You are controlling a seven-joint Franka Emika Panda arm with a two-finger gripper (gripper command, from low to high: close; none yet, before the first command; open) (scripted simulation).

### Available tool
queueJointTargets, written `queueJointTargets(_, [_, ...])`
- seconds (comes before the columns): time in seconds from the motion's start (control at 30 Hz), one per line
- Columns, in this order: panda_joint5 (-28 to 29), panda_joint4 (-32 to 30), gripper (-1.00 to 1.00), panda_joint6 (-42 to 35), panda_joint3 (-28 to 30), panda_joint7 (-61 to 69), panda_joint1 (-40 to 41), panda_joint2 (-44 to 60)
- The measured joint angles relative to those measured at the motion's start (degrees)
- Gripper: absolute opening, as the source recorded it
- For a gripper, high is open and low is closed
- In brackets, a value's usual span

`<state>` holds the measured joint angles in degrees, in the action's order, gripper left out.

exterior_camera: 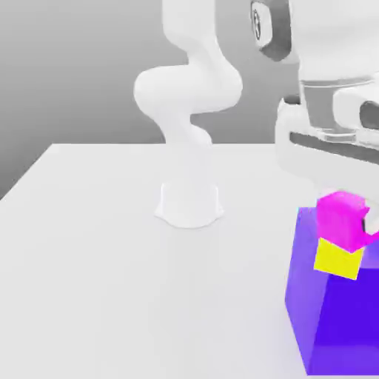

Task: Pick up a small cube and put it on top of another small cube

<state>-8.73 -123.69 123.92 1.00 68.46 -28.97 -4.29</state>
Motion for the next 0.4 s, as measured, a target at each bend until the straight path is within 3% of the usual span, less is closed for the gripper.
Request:
queueJointTargets(0.1, [5.27, 0.82, -1.0, -5.93, -2.94, 5.92, -5.12, -2.31])
queueJointTargets(0.2, [8.2, -2.54, -1.0, -2.75, -3.87, 8.27, -6.37, -0.88])
queueJointTargets(0.23, [8.46, -3.92, 1.0, -0.68, -3.89, 8.4, -6.38, -0.08])
queueJointTargets(0.4, [8.46, -3.92, 1.0, -0.68, -3.89, 8.4, -6.38, -0.08])
